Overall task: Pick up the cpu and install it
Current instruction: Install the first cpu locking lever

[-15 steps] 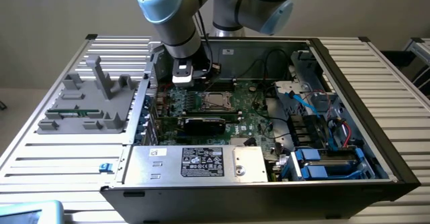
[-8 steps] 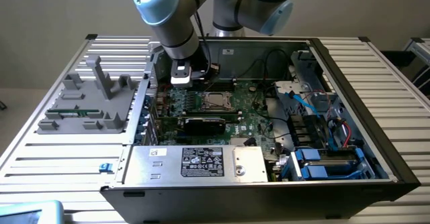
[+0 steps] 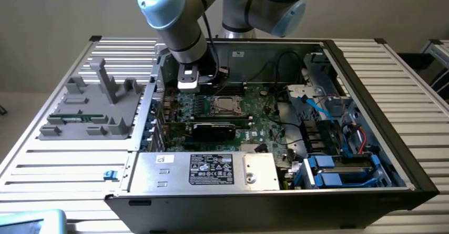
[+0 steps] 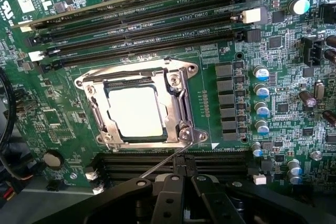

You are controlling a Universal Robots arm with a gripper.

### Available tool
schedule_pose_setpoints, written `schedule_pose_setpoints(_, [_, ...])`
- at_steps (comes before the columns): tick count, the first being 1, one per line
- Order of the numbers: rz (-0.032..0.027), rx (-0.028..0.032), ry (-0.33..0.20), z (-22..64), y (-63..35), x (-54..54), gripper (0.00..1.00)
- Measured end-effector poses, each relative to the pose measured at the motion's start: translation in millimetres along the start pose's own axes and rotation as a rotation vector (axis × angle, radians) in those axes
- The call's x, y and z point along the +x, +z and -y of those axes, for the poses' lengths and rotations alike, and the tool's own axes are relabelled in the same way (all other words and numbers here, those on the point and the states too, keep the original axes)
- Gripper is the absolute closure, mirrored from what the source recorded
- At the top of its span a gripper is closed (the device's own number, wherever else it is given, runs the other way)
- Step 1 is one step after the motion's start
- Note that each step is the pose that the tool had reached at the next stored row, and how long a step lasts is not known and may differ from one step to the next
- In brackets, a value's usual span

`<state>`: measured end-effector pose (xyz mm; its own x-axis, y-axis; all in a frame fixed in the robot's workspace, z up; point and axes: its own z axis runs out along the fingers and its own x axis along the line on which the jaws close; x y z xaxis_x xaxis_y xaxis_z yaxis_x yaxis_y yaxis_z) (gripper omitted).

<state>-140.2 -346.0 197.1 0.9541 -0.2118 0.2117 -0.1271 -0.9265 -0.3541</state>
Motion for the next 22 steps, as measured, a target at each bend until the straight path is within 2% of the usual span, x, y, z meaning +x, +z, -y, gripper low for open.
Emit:
schedule_pose_setpoints(5, [-0.0048, -0.0022, 0.013, -1.7, -0.6, 0.3, 0.89])
schedule_pose_setpoints(9, [-0.0054, -0.0024, 0.014, -1.8, -0.6, 0.5, 0.89])
schedule_pose_setpoints(11, [-0.0051, -0.0005, 0.015, -1.9, -0.7, 0.4, 0.89])
schedule_pose_setpoints(14, [-0.0042, 0.0071, 0.017, -1.9, -0.6, 0.4, 0.89])
schedule_pose_setpoints(22, [-0.0041, 0.0079, 0.017, -2.9, -0.8, 0.6, 0.89])
